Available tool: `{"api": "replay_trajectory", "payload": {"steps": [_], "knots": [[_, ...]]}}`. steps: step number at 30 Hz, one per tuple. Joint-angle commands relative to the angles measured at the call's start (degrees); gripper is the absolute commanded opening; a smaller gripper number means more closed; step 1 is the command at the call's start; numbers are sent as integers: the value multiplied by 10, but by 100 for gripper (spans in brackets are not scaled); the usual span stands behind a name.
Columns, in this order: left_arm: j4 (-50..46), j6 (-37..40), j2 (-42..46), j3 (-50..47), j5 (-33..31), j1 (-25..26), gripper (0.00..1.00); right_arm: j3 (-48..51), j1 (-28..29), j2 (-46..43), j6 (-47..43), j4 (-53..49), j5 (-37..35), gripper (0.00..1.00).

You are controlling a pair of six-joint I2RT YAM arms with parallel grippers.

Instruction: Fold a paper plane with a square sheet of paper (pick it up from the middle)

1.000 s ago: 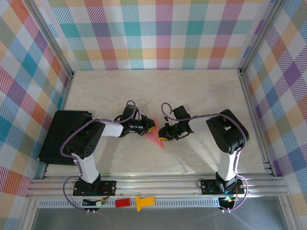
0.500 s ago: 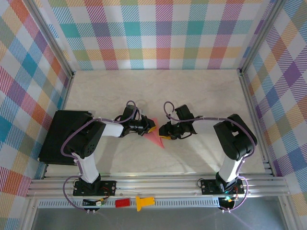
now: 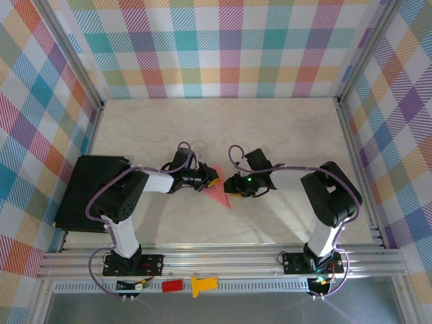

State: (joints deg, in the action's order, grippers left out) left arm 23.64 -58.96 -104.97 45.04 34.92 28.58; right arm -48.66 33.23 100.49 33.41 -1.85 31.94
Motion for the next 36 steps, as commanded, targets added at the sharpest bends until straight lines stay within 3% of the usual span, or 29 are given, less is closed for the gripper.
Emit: {"api": "replay_trajectory", "payload": {"steps": [1,21,36], "knots": [[-21,1,-7,5,-6,-3,13,-20,10,11,-24,-16,-7,38],[-39,-4,-8,17,-16,-3,14,-20,19,50,-84,-45,-26,28],[-45,5,23,15,-10,-3,14,2,12,69,-63,-9,-12,19]]}}
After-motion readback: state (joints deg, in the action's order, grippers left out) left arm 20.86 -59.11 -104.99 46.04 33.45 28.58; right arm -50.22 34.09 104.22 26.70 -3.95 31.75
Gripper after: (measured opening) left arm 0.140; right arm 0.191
